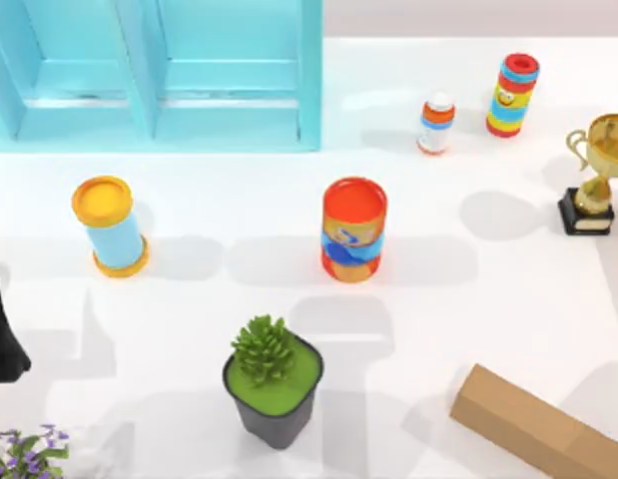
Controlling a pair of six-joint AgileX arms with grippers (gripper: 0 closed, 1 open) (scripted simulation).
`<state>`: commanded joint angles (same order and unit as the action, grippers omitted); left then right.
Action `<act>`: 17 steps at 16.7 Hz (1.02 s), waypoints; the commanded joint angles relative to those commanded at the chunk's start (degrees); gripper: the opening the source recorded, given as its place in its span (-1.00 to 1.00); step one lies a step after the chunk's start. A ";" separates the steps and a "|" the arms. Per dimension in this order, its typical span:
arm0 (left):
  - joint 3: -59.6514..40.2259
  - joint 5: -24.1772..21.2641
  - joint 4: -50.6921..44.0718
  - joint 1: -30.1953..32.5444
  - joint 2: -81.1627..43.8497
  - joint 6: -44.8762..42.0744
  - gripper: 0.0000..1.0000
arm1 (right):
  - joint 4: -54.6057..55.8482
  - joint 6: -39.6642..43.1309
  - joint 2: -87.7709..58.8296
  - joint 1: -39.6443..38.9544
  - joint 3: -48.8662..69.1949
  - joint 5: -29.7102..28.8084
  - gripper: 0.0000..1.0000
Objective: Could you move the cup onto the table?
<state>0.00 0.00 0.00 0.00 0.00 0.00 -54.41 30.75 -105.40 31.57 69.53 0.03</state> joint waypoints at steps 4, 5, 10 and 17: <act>0.00 0.00 0.00 0.00 0.00 0.00 1.00 | 0.22 -0.01 -0.16 -0.02 -0.04 0.00 1.00; 0.00 0.00 0.00 0.00 0.00 0.00 1.00 | 0.22 -0.01 -0.16 -0.02 -0.04 0.00 0.85; 0.00 0.00 0.00 0.00 0.00 0.00 1.00 | 0.22 -0.01 -0.16 -0.02 -0.04 0.00 0.10; 0.00 0.00 0.00 0.00 0.00 0.00 1.00 | 0.22 -0.01 -0.16 -0.02 -0.04 0.00 -0.96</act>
<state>0.00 0.00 0.00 0.00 0.00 0.00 -54.19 30.73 -105.55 31.55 69.49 0.03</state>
